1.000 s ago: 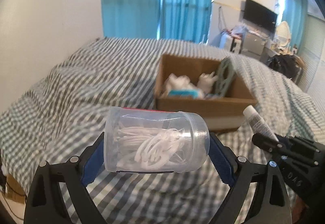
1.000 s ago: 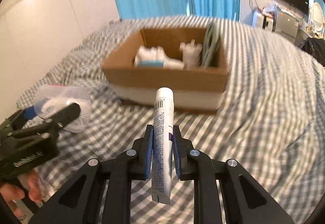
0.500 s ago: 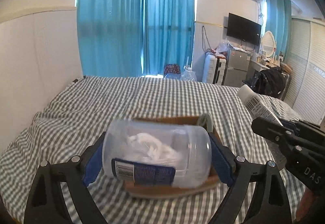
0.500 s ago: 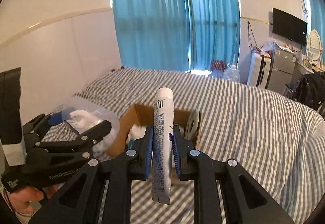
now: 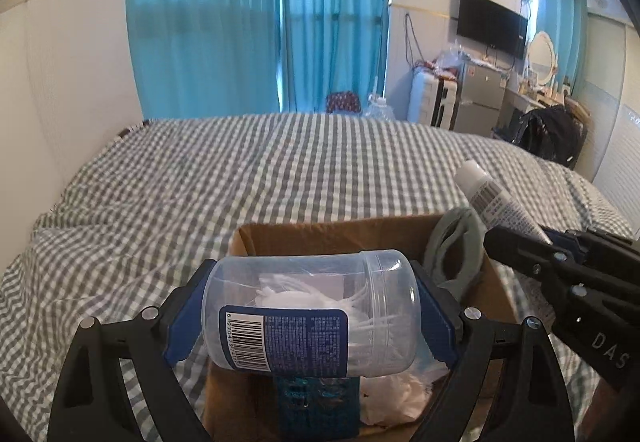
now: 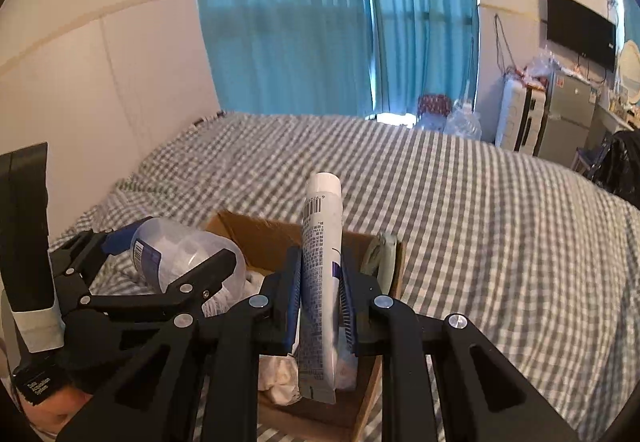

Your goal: Organize objects

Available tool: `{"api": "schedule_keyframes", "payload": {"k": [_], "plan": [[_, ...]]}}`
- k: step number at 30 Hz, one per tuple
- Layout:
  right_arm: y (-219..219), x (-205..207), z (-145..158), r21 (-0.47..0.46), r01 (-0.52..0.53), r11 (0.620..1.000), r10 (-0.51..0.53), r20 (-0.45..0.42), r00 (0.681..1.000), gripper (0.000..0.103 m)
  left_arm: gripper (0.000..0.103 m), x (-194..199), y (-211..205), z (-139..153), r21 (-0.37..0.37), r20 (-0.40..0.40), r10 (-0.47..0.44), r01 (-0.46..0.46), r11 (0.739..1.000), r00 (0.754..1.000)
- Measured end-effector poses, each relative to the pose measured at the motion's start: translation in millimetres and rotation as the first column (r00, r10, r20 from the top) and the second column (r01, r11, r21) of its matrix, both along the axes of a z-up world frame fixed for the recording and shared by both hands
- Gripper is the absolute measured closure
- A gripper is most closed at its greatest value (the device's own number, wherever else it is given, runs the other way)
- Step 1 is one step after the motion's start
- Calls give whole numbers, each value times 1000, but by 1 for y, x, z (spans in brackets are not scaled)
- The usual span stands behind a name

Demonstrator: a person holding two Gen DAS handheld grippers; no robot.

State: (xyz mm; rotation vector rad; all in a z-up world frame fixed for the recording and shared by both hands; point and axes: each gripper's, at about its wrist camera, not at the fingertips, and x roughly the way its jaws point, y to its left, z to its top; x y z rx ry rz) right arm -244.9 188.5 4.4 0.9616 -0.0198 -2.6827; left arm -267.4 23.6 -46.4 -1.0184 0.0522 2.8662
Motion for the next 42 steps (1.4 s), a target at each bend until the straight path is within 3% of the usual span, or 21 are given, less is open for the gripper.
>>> {"api": "schedule_keyframes", "payload": {"k": [6,11,12,16,23,30,36,39,42], "plan": [[3,-8,-35,-1,-2,1000,2,61,998,84,11,-7,2,-21,-5,40,-20,20,1000,999],[3,-5,-32,-19,-1,1000,3,58,998,84,10,-5,4,-21,5,59,-45,45,999,997],[4,-4,-28,-20,3,1000,-1,54,999,83,10,-3,6,-18,0,61,-47,47,999,997],[12,1,-7,-29,27,999,-26,29,999,56,7,10,10,7,-41,10,-27,28,999,1000],[26,48,60,-25,64,998,-66,-82,994,39,0,57,3,76,29,-116,-10,14,999,993],[38,118,129,-25,103,994,-106,-215,971,21,0,114,5,134,11,-245,-12,15,1000,969],[42,170,150,-9,149,989,-145,-297,944,8,0,158,4,152,-5,-327,-6,5,1000,945],[49,190,152,-51,158,986,-166,-307,937,0,0,176,5,152,-1,-344,1,-1,1000,939],[58,209,150,-85,173,981,-192,-323,927,0,0,191,5,146,28,-345,1,10,1000,938]]}}
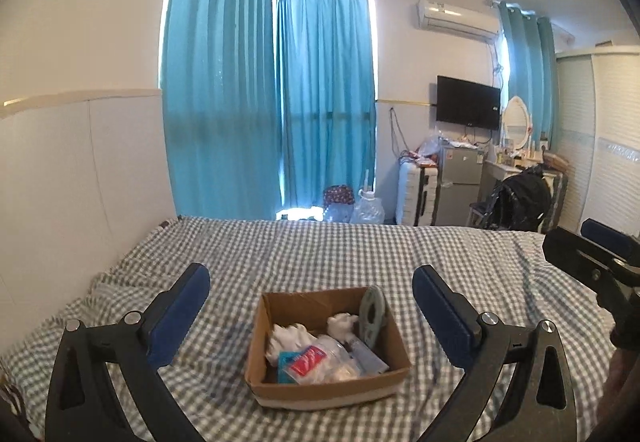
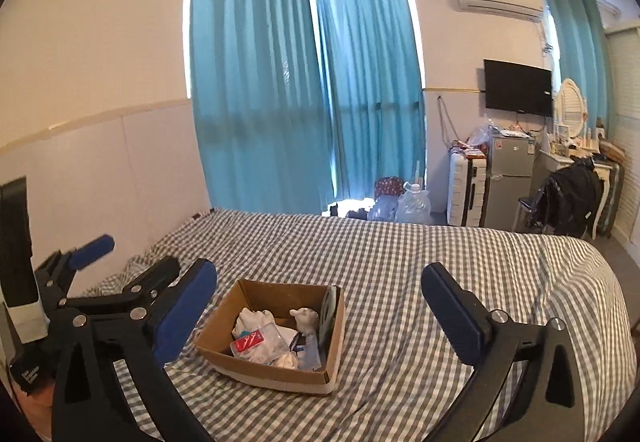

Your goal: Organize objects

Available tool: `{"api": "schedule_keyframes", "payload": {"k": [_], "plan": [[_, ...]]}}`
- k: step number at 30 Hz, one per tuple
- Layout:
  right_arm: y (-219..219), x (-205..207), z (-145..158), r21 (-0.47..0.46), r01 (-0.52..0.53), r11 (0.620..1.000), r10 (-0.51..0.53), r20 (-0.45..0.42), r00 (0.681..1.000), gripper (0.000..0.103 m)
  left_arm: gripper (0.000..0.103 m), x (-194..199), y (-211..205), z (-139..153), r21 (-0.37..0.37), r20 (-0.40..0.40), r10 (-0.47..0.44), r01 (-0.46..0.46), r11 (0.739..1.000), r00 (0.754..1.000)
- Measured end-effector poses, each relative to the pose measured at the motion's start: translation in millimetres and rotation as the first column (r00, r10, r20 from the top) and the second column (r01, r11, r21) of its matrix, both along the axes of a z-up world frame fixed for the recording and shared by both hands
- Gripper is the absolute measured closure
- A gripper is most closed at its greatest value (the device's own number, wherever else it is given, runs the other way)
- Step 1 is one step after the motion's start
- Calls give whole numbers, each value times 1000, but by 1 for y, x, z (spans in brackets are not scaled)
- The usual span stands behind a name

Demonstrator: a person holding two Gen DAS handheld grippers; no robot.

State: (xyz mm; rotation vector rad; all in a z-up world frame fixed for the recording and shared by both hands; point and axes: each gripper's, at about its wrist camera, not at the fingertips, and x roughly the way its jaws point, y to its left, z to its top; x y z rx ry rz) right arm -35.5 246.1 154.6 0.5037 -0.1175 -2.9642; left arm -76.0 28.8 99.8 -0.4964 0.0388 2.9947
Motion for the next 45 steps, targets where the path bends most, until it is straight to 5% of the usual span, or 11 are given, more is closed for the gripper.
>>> {"api": "schedule_keyframes", "payload": {"k": [7,16,45], "plan": [[9,28,-39,25,60,998,-60,-31,998,0,0,30,-4,-31,-17,-48,42,-43,999,998],[5,23,-87,85,84,993,-85,10,996,0,0,35,-9,-63,-48,-3,74,-74,996,997],[0,21,-99,105,92,990,-99,57,993,0,0,36,-17,-80,-14,73,83,-82,997,994]]}}
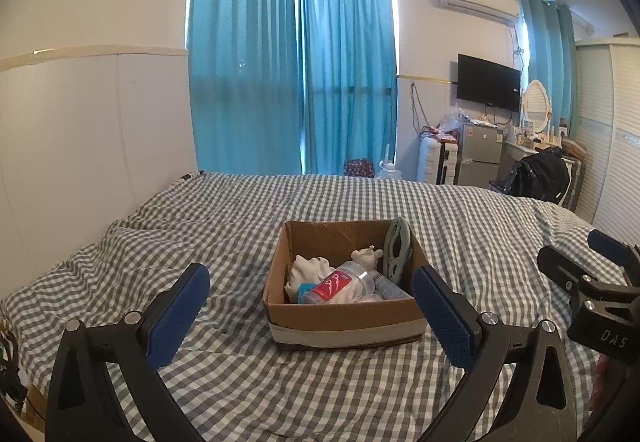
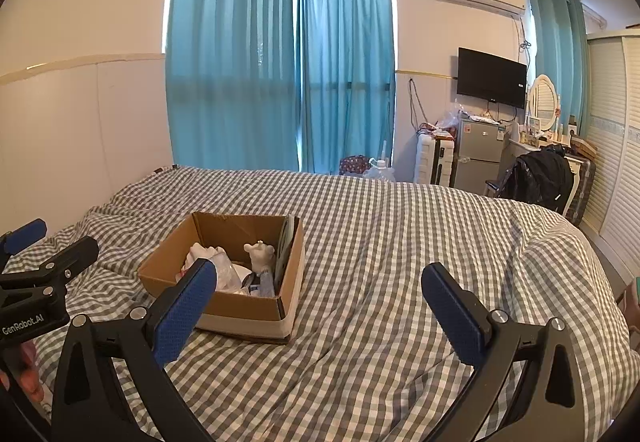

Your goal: Organize objects

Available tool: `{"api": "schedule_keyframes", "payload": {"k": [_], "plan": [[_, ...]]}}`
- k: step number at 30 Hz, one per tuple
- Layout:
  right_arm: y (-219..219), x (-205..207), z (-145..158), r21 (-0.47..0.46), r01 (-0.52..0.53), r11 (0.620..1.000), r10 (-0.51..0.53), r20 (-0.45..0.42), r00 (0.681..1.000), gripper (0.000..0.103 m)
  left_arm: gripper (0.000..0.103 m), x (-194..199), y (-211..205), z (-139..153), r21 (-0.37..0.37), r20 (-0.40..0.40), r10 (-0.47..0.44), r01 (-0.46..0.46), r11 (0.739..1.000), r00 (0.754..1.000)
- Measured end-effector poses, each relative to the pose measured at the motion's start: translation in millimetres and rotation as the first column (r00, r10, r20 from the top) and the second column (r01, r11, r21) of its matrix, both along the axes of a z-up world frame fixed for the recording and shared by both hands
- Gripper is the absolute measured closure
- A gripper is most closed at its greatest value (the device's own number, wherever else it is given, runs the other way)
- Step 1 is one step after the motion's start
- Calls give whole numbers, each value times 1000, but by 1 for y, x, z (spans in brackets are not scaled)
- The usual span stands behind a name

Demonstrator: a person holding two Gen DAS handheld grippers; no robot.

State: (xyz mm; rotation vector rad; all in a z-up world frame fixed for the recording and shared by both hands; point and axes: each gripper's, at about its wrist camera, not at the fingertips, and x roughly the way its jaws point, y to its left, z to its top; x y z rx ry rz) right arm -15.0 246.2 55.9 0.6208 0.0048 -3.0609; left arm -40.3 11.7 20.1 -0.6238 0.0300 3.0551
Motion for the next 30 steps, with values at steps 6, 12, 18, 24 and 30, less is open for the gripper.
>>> {"api": "schedule_keyframes", "payload": {"k": [6,12,18,24,30], "plan": [[-4,0,-2,3,-6,1000,6,4,1000,0,0,0,1,0,-3,4,-10,10,1000,1000],[-4,-1,-2,7,-8,1000,7,10,1000,0,0,-1,1,-2,-10,10,7,-7,1000,1000],[-3,-1,-2,10,-1,1000,1,10,1000,0,0,-1,1,-4,-15,9,23,-22,1000,1000],[-3,-1,-3,12,5,1000,-5,14,1000,0,0,-1,-1,-4,-15,10,28,-28,999,1000],[-2,-2,-2,7,3,1000,-3,15,1000,0,0,0,0,-4,-20,10,24,-23,1000,1000]]}}
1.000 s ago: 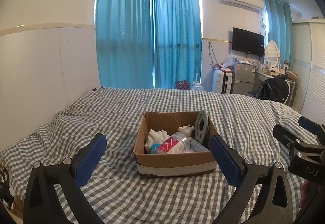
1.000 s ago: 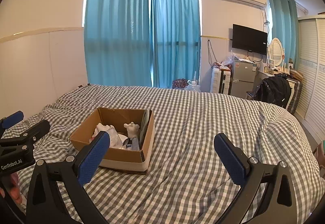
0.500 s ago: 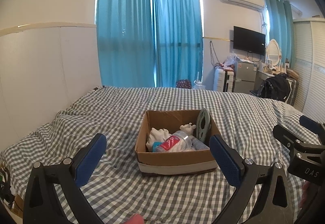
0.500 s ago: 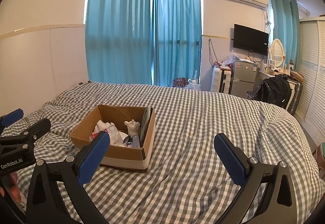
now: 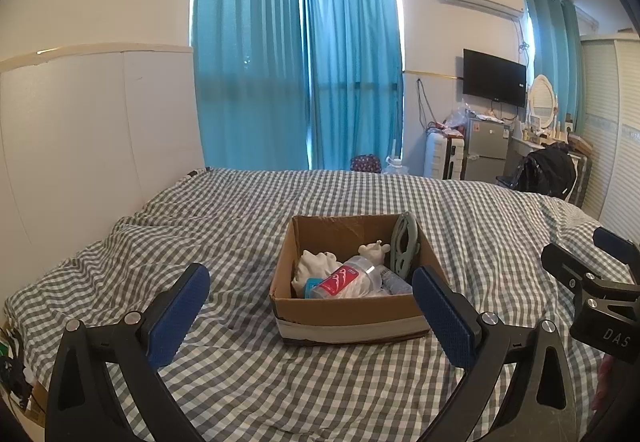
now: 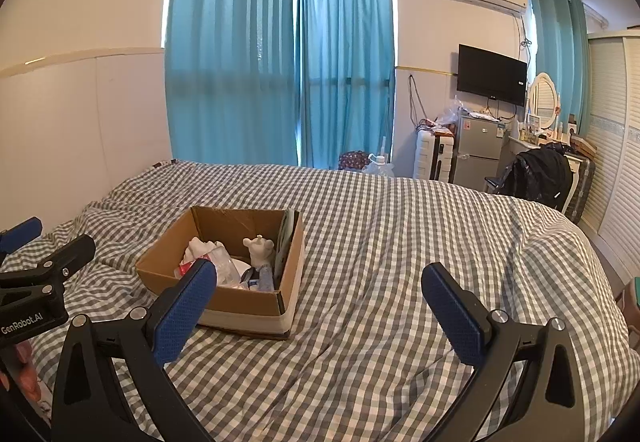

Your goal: Organize objects

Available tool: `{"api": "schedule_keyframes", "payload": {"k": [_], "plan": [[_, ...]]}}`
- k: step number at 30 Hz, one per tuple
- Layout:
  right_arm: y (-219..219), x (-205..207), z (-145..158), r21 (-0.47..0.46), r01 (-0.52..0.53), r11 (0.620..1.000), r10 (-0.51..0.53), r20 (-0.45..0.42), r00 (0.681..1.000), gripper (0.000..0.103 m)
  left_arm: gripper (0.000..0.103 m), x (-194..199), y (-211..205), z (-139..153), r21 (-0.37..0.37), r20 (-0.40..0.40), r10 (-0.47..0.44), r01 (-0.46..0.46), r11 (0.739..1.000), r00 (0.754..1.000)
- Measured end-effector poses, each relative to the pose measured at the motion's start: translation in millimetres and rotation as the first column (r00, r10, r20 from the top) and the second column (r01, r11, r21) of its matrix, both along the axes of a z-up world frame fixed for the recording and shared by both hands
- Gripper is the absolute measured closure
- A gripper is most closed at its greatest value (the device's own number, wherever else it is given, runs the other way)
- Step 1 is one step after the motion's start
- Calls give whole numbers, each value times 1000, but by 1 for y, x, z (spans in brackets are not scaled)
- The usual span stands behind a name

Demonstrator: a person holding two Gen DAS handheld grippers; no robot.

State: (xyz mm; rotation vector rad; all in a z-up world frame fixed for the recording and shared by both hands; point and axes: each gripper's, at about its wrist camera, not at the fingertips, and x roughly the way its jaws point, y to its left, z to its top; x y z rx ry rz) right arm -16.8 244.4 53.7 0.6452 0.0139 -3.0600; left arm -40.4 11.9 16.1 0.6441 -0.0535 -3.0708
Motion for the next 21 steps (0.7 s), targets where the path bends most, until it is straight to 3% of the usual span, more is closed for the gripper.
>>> {"api": "schedule_keyframes", "payload": {"k": [21], "plan": [[-1,0,0,0,-4,1000,4,-2,1000,0,0,1,3,0,-6,5,-4,4,1000,1000]]}}
